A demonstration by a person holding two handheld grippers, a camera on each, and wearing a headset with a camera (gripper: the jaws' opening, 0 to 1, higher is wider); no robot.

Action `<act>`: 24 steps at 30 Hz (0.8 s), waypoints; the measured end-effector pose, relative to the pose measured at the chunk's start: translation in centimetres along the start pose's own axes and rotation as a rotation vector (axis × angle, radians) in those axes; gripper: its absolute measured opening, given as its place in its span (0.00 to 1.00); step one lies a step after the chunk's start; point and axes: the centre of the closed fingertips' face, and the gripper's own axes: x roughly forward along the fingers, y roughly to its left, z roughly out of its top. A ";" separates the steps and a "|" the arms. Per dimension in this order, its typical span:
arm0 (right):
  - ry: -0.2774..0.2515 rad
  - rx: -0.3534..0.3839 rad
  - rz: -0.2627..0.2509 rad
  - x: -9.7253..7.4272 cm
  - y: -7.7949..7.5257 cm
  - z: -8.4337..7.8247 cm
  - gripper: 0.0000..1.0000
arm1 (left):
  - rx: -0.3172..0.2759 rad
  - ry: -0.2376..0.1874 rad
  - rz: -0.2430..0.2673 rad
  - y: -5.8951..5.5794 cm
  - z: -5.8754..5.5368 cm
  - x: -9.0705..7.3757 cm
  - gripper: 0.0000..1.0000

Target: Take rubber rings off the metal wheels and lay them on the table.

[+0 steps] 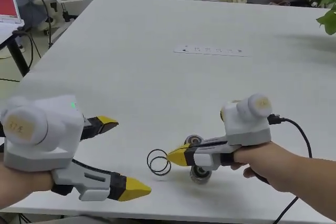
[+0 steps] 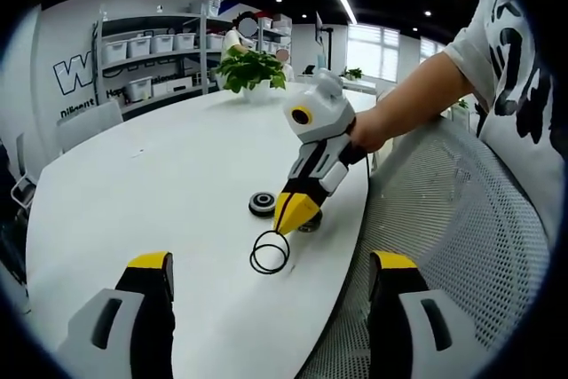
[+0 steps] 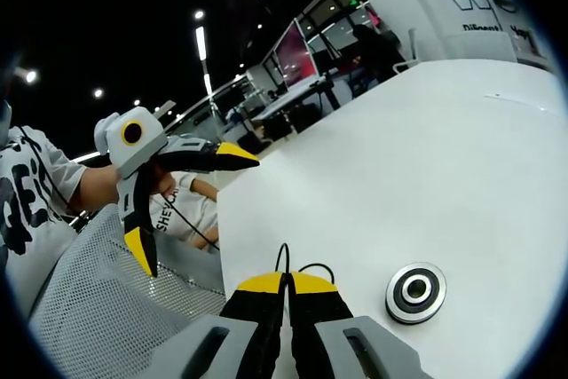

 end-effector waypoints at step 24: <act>0.007 0.065 -0.038 0.6 -1.3 -0.8 0.00 | -0.009 0.013 -0.001 -0.1 -0.4 -0.3 0.91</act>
